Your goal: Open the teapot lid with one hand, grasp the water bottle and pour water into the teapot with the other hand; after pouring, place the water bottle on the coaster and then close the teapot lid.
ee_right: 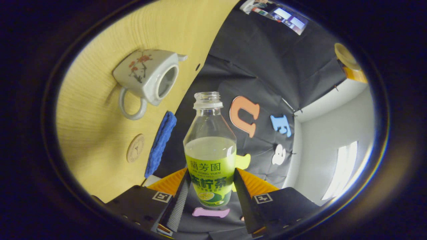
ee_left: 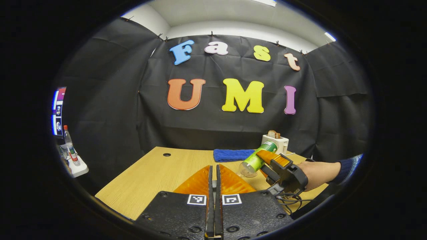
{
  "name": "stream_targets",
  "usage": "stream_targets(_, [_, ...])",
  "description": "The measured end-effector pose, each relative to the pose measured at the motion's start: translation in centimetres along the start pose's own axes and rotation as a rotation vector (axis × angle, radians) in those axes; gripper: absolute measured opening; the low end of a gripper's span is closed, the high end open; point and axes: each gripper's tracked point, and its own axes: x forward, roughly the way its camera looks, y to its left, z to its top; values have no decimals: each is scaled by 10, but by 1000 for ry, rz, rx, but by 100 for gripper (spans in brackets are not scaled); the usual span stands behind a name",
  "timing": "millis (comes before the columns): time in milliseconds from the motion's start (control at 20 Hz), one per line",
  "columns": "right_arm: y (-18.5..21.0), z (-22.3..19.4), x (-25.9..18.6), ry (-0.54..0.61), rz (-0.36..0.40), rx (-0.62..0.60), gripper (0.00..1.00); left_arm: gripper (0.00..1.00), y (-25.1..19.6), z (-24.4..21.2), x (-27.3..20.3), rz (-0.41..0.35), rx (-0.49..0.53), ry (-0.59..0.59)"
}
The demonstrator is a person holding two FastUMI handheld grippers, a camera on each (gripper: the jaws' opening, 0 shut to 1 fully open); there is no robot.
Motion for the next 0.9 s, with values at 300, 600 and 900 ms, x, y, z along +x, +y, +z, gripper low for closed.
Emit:
stream_targets(300, [32,-25,6,37,99,354,76,3,7,-5,4,19,-16,15])
stream_targets(600, [40,-58,21,149,158,703,75,4,11,-13,8,40,-6,40])
stream_targets(900, [35,-84,47,230,191,1027,75,4,10,-15,11,42,-6,46])
